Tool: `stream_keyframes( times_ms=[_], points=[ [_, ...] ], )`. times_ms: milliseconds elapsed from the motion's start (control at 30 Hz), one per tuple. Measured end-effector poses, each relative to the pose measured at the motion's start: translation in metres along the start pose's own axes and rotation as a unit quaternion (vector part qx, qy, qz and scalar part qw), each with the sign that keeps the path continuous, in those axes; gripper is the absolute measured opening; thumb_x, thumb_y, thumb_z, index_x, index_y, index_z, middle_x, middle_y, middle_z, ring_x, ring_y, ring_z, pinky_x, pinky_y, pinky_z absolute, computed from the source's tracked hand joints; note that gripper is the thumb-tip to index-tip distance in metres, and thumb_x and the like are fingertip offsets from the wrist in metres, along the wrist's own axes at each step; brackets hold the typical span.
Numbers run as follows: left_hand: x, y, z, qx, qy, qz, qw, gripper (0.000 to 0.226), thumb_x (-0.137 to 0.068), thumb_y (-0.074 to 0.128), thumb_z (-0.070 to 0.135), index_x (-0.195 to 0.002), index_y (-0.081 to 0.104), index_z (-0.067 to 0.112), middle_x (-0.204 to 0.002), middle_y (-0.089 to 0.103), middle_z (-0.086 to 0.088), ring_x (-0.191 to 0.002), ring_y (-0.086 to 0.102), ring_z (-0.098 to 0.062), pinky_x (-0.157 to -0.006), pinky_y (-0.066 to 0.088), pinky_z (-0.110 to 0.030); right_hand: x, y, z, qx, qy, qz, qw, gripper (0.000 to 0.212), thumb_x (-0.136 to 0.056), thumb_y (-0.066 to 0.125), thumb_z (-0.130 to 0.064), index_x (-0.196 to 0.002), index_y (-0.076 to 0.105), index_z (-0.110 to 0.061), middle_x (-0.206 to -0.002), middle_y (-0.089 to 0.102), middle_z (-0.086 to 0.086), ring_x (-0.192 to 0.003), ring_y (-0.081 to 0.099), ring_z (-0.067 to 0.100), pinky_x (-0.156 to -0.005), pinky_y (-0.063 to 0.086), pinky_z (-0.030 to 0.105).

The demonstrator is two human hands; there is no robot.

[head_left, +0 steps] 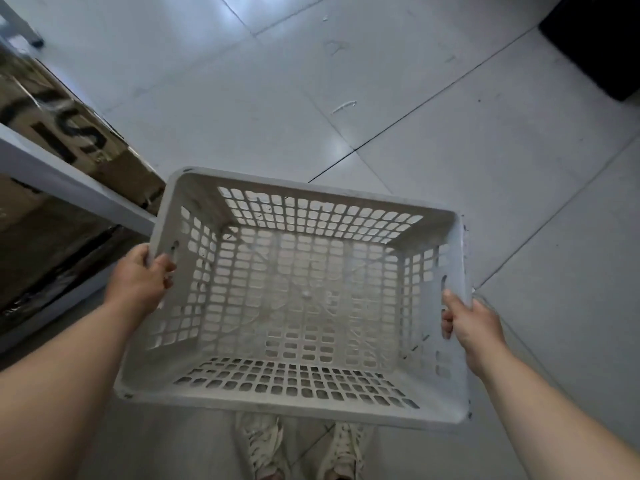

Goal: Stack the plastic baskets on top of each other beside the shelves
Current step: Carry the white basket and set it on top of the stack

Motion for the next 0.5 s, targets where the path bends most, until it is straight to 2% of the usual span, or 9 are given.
stream_keyframes(
  times_ms=[133,267,400,500],
  points=[
    [0.039,-0.046,0.056,0.035,0.018,0.012,0.999,0.019,-0.097,0.047,0.023,-0.101,0.058,0.008,-0.094,0.064,-0.014,-0.063,0.053,-0.023,-0.061,0.044,-0.032,0.033,-0.042,-0.062,-0.008,-0.029,-0.007,1.0,0.028,-0.088,0.063,-0.032,-0.081,0.059,-0.005,-0.066,0.054,0.008,-0.055,0.047,0.022,-0.054,0.04,0.033],
    [0.084,-0.093,0.118,0.061,0.029,0.015,0.998,0.02,-0.096,0.048,0.027,-0.095,0.059,0.01,-0.084,0.062,-0.012,-0.065,0.054,-0.024,-0.058,0.045,-0.033,0.069,-0.088,-0.125,-0.03,-0.06,-0.005,0.998,0.03,-0.088,0.063,-0.033,-0.078,0.055,-0.006,-0.062,0.052,0.009,-0.052,0.042,0.022,-0.052,0.037,0.034],
    [0.143,-0.144,0.19,0.102,0.048,-0.003,0.994,0.026,-0.097,0.048,0.026,-0.09,0.058,0.002,-0.072,0.055,-0.01,-0.056,0.049,-0.021,-0.046,0.042,-0.029,0.113,-0.149,-0.192,-0.054,-0.082,0.0,0.995,0.035,-0.087,0.063,-0.037,-0.073,0.056,-0.005,-0.06,0.05,0.011,-0.052,0.041,0.024,-0.051,0.037,0.034],
    [0.183,-0.172,0.232,0.128,0.055,-0.025,0.99,0.026,-0.098,0.045,0.024,-0.091,0.053,0.0,-0.071,0.052,-0.011,-0.053,0.045,-0.021,-0.036,0.04,-0.025,0.143,-0.194,-0.231,-0.069,-0.102,-0.002,0.992,0.036,-0.088,0.061,-0.041,-0.075,0.059,-0.008,-0.062,0.051,0.012,-0.053,0.042,0.025,-0.049,0.038,0.032]
  ],
)
Point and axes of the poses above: each hand's wrist, its own x-axis away from the middle knuckle, its own y-axis out of the palm, z = x × y, the point moved 4 cm from there along -x, towards the middle knuckle
